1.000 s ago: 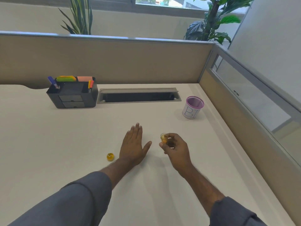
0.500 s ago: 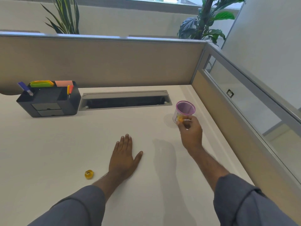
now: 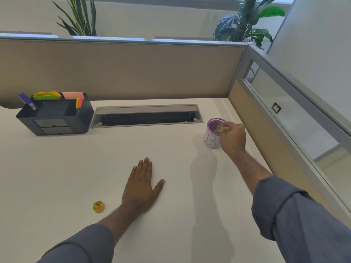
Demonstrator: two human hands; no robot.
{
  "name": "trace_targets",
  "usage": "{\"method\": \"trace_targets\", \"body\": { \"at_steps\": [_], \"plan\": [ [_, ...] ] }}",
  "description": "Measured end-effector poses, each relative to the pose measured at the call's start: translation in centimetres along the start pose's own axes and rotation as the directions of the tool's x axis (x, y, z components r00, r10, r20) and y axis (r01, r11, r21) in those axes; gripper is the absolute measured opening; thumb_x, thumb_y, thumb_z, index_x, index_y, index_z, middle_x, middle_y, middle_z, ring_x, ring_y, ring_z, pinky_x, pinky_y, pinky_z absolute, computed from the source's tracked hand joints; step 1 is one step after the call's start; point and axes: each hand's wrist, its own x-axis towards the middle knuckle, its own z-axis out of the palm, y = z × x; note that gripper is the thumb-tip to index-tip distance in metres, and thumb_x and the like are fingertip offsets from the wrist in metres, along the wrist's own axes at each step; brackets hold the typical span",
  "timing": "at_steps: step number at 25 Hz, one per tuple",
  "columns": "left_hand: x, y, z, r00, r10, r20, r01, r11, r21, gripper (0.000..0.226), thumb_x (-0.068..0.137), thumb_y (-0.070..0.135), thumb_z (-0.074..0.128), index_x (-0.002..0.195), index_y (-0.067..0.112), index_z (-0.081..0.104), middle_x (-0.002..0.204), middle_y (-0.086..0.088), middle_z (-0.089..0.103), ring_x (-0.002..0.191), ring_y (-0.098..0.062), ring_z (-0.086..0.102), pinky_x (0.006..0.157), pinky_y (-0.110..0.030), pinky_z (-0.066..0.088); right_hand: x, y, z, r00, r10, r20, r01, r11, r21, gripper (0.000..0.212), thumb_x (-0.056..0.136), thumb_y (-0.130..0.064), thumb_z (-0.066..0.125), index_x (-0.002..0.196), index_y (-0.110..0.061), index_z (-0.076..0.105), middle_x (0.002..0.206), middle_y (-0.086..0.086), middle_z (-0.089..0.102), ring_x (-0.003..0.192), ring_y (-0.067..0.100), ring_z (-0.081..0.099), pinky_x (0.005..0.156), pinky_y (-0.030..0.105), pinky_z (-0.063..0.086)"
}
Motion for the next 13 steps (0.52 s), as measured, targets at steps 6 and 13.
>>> {"method": "trace_targets", "body": {
  "at_steps": [6,13],
  "plan": [
    [-0.02,-0.09,-0.03,1.000,0.000,0.004,0.000,1.000,0.001,0.086,0.093,0.068,0.013,0.158,0.013,-0.001,0.168,0.002,-0.007,0.154,-0.011,-0.010,0.123,-0.030,-0.008,0.80,-0.34,0.07,0.998,-0.008,0.068,0.017,0.991,-0.132,0.038,0.082,0.004,0.061,0.119,-0.003,0.064,0.123,0.020,0.049,0.104,0.040,0.060,0.080,0.030,0.046],
    [0.02,-0.07,-0.02,1.000,-0.003,0.016,0.004,1.000,-0.006,0.087,0.092,0.069,0.012,0.158,0.013,-0.001,0.168,0.002,-0.007,0.154,-0.011,-0.010,0.123,-0.030,-0.008,0.75,-0.89,-0.17,0.992,-0.121,0.027,0.124,0.972,-0.201,0.035,0.083,0.001,0.063,0.118,-0.002,0.065,0.119,0.019,0.051,0.104,0.038,0.058,0.074,0.030,0.043]
  ]
}}
